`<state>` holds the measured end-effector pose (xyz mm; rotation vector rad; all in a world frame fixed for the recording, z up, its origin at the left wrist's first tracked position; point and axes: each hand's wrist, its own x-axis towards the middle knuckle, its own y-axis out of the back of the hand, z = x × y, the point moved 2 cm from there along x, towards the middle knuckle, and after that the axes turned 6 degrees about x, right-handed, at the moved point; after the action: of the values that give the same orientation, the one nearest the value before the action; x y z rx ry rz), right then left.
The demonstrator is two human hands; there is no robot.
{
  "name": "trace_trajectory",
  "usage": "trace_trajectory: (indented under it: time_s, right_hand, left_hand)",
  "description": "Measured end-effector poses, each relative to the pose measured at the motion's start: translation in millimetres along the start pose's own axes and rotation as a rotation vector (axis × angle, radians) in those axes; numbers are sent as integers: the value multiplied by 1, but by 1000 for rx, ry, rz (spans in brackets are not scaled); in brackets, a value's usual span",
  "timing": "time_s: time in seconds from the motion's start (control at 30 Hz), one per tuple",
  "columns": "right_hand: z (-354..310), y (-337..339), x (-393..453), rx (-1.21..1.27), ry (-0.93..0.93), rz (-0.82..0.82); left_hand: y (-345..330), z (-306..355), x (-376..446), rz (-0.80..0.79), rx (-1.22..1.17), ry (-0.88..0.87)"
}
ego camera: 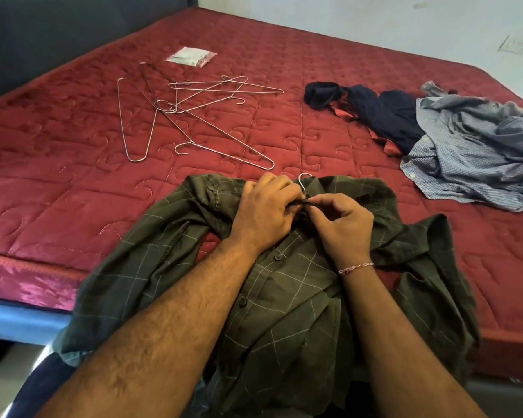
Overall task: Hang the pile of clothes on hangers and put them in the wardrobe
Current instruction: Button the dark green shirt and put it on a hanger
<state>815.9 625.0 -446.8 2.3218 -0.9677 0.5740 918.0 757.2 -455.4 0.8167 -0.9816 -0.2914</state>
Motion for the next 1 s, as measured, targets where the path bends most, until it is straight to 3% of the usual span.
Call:
trace_trajectory:
  time_s: [0.13,0.37,0.53,0.8,1.0]
  right_hand:
    - [-4,-2,-4,-97,95,76]
    - [-2,-4,-4,-147,57,158]
    - [-4,-6,0,-180,173,53]
    - [3,-10,-2,-234,93,1]
    - [3,-12,3,-188,164,-106]
  left_hand:
    - [-3,0,1,-31,-34,-32]
    - [-9,5,0,-73,-84,-76]
    - [-7,-5,3,-111,-471,165]
    - [-2,6,0,32,-160,-58]
    - [-2,2,-2,76,-170,-48]
